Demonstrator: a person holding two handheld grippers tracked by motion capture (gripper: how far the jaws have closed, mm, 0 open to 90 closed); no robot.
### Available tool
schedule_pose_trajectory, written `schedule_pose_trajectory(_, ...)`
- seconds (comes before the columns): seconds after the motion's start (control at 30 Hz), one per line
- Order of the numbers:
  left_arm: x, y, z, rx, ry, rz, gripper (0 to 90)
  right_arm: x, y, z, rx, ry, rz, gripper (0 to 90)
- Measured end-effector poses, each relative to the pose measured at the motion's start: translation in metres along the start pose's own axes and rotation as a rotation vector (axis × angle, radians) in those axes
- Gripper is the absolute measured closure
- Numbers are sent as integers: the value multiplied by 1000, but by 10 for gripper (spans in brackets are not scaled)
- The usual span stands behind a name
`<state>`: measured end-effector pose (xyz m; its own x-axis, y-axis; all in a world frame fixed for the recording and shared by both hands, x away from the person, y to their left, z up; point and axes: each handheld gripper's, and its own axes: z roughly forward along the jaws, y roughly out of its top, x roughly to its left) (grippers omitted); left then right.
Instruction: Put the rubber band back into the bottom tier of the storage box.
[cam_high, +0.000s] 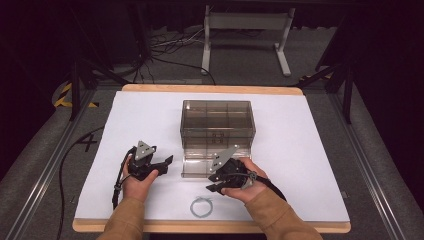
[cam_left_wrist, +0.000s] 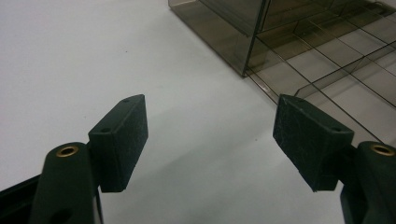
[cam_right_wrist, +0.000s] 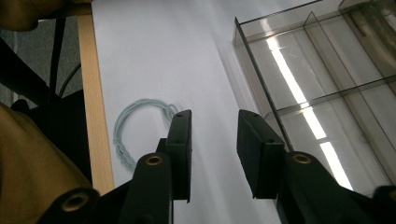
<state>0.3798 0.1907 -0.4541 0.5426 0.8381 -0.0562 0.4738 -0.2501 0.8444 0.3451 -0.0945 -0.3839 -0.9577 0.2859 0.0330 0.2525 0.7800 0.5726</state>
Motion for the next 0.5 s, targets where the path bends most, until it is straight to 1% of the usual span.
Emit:
schedule_pose_trajectory(0.1,0,0,0,-1,0,0,271,2,2,3,23,-7,-14,668)
schedule_pose_trajectory(0.17,0,0,0,0,1,1,271,2,3,5,33,-1,-18,670)
schedule_pose_trajectory(0.37,-1,0,0,0,4,3,271,5,5,9,71,-3,-15,673)
schedule_pose_trajectory(0.43,-1,0,0,0,4,3,271,6,5,11,75,-5,-16,674)
schedule_pose_trajectory(0.5,-1,0,0,2,2,3,271,7,6,13,86,7,-25,673)
